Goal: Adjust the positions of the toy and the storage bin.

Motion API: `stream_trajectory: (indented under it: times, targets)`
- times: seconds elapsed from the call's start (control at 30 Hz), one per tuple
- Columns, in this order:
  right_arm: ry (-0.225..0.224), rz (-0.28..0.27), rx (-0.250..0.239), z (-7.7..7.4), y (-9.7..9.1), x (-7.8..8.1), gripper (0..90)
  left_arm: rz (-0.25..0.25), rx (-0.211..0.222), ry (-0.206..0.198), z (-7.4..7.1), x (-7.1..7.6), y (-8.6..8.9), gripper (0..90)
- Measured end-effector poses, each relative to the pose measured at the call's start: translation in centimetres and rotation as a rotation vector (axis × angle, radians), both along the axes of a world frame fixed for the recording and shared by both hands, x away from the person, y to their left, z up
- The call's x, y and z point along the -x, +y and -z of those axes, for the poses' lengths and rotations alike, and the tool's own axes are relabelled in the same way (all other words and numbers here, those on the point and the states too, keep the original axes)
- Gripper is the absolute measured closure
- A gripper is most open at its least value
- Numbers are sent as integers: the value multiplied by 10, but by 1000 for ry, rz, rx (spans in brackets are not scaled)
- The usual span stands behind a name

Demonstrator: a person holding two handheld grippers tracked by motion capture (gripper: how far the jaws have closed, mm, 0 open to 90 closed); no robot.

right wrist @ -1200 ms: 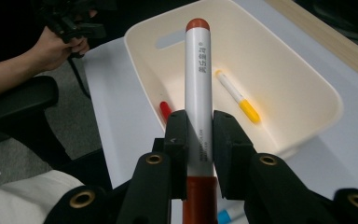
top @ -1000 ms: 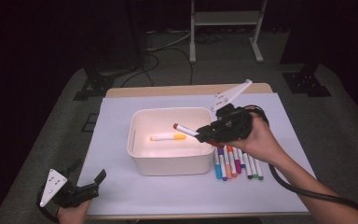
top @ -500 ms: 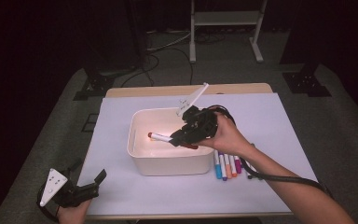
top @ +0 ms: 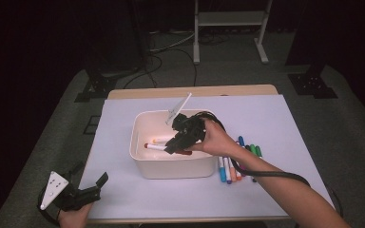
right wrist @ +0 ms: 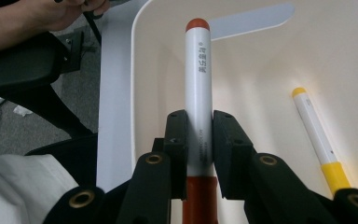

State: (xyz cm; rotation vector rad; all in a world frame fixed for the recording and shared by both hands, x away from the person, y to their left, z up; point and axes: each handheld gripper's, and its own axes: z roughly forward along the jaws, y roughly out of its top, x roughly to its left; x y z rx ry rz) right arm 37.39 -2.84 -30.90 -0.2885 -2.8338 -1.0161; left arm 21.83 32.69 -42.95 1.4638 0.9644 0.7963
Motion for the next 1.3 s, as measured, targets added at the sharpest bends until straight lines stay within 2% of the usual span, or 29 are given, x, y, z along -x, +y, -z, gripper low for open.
stream_trajectory:
  times: [0.17,0.47,0.67,0.87,0.97,1.1,1.2,1.3]
  targets:
    - [-1,-25,25,10,11,-3,755,0,2,-1,0,0,0,0]
    - [4,-66,106,27,26,-7,755,-3,5,-4,0,0,1,0]
    - [5,-62,163,31,31,-8,754,-2,3,-4,0,0,1,0]
    - [-24,-66,240,37,35,-7,747,-5,4,-8,-1,1,1,0]
    - [-28,-66,259,39,37,-7,710,-4,4,-8,-1,1,1,0]
    - [-25,-47,255,37,34,-8,667,-3,5,-9,-1,1,1,0]
    - [-26,-33,237,30,29,-8,633,-2,6,-10,-1,1,1,0]
    - [-22,-14,177,18,20,-7,573,-3,4,-12,-1,1,0,0]
